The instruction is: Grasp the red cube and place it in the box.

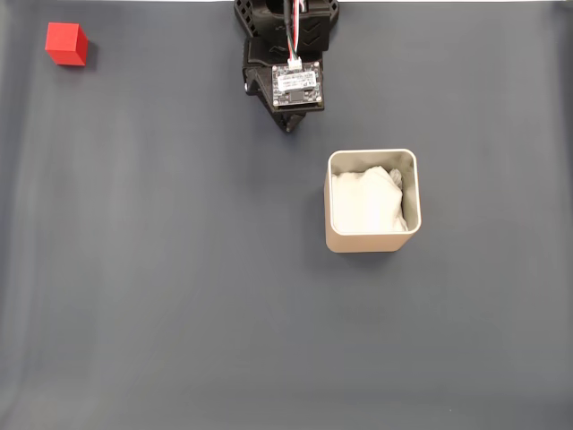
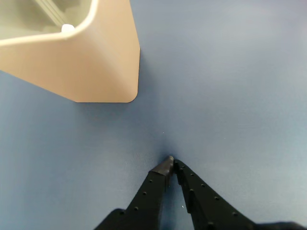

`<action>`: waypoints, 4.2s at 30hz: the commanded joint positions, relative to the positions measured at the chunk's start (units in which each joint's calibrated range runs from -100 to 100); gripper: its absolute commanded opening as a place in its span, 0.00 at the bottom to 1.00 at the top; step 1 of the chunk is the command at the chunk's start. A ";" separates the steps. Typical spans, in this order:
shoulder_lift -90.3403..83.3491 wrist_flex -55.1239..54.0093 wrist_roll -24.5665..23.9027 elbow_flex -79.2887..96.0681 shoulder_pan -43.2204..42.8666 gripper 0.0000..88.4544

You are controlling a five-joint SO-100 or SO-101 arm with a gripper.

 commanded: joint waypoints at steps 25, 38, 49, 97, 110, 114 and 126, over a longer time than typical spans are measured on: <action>0.07 -9.45 -0.29 0.09 0.47 0.00; 12.19 -26.19 -1.07 -15.95 1.04 0.00; 35.38 -26.52 0.78 -43.12 8.92 0.00; 81.16 -18.06 5.18 -76.66 67.14 0.00; 84.89 -17.24 5.27 -75.57 73.96 0.00; 85.06 -15.60 6.06 -74.48 75.80 0.00; 83.33 -12.73 5.71 -71.74 79.00 0.41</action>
